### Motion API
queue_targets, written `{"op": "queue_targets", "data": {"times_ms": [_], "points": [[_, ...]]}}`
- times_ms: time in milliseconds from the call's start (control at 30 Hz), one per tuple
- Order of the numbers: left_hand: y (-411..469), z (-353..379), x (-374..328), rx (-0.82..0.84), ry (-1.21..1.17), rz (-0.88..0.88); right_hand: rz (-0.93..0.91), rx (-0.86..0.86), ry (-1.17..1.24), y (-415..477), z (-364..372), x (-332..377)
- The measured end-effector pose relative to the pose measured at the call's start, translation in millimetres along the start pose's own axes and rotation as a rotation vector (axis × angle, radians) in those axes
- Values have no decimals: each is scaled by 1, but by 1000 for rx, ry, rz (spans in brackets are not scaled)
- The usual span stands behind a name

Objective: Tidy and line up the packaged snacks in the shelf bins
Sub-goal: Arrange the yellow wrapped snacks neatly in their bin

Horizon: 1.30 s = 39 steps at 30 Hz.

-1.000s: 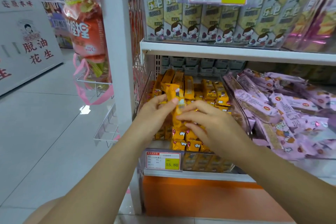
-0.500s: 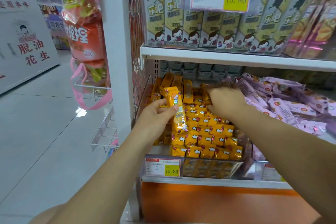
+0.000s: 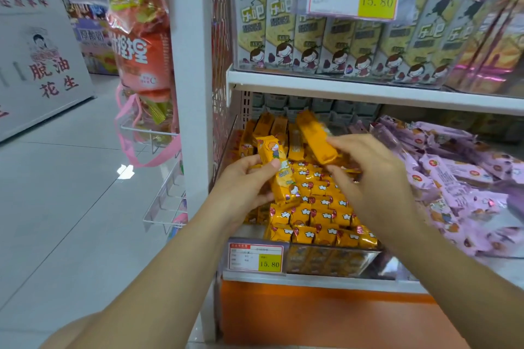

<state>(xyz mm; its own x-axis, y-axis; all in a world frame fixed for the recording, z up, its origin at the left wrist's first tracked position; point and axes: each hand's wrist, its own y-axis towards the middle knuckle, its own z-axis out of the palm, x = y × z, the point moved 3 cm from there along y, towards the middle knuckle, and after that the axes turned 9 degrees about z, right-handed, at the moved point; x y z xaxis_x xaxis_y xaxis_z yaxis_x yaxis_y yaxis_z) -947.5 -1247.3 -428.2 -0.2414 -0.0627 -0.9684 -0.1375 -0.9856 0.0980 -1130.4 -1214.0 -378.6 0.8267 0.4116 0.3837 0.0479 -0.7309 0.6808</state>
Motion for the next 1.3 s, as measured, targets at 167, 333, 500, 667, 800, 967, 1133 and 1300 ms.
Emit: {"op": "queue_targets", "data": {"times_ms": [167, 333, 500, 667, 800, 967, 1133, 1300], "points": [[-5, 10, -2, 45, -106, -17, -234, 42, 25, -25, 14, 19], [-7, 13, -5, 29, -43, 40, -327, 142, 2, -28, 17, 18], [-4, 7, -7, -32, 49, 74, -90, 106, 36, -5, 3, 2], [-5, 4, -10, -84, 146, 149, 204, 472, -710, 31, 22, -40], [-9, 4, -20, -97, 246, 253, 148, 540, -936, 38, 37, -49], [-12, 2, -25, -86, 277, 312, 39, 375, -928, 38, 35, -40], [-14, 0, -27, -87, 335, 330, 116, 361, -643, 29, 30, -34], [-21, -7, -32, -83, 531, 343, 165, 115, -251, 13, 0, -28]]}}
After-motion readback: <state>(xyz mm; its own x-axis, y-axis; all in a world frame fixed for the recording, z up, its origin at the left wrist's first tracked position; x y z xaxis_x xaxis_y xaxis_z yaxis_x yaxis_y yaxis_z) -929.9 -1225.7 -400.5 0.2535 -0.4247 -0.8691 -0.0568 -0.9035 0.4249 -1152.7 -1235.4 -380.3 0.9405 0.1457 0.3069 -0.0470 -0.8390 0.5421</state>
